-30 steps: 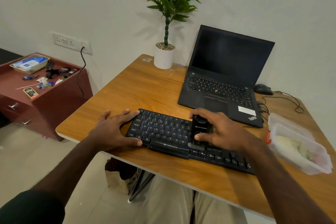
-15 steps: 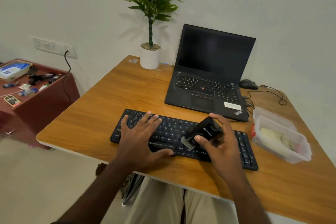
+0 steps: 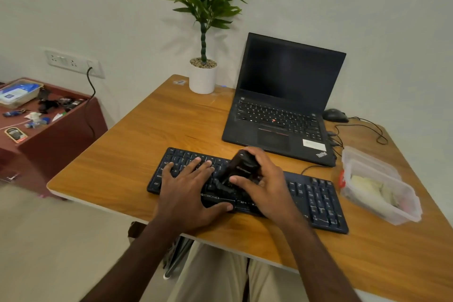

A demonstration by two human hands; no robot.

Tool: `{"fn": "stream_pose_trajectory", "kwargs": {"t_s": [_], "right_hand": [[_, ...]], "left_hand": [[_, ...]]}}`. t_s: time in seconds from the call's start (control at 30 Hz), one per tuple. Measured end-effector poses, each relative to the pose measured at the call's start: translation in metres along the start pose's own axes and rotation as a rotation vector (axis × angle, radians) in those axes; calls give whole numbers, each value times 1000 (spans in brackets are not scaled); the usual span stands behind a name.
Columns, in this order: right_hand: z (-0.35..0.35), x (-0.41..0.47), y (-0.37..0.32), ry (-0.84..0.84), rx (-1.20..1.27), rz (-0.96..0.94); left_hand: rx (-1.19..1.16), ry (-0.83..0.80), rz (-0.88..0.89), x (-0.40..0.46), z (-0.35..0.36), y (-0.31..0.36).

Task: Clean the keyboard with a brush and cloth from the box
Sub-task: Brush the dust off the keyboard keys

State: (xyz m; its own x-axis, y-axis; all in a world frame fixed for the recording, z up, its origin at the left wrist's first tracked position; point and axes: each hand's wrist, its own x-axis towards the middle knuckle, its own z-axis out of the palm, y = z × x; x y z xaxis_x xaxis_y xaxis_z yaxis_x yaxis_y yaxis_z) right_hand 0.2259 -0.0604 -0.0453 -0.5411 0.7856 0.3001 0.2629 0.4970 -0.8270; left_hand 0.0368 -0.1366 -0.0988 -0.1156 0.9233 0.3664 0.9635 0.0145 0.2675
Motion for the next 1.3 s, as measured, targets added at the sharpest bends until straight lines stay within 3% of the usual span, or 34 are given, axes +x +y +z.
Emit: {"fn": "stream_pose_trajectory", "kwargs": {"t_s": [0.23,0.33,0.57,0.73,0.9,1.03,1.3], "right_hand": [[-61,-11,11,-145,-253,40],[-65,-11,9,-120,-198,35],[3,-1,7,-36,-38,15],[-7,4,7,39,92,5],[-43,-13,16,-127,-139,-21],[-65,-9,14,-120,-253,-9],[1,4,4,-37,-47,-43]], "left_hand": [[-2,7,-14,0,-1,0],[-1,2,-13,0,-1,0],[8,-5,-17,1,-1,-1],[12,-19,-21,1,-2,-1],[4,-4,-22,1,-1,-1],[1,-5,-25,2,-1,-1],[2,-11,-17,1,-2,0]]}}
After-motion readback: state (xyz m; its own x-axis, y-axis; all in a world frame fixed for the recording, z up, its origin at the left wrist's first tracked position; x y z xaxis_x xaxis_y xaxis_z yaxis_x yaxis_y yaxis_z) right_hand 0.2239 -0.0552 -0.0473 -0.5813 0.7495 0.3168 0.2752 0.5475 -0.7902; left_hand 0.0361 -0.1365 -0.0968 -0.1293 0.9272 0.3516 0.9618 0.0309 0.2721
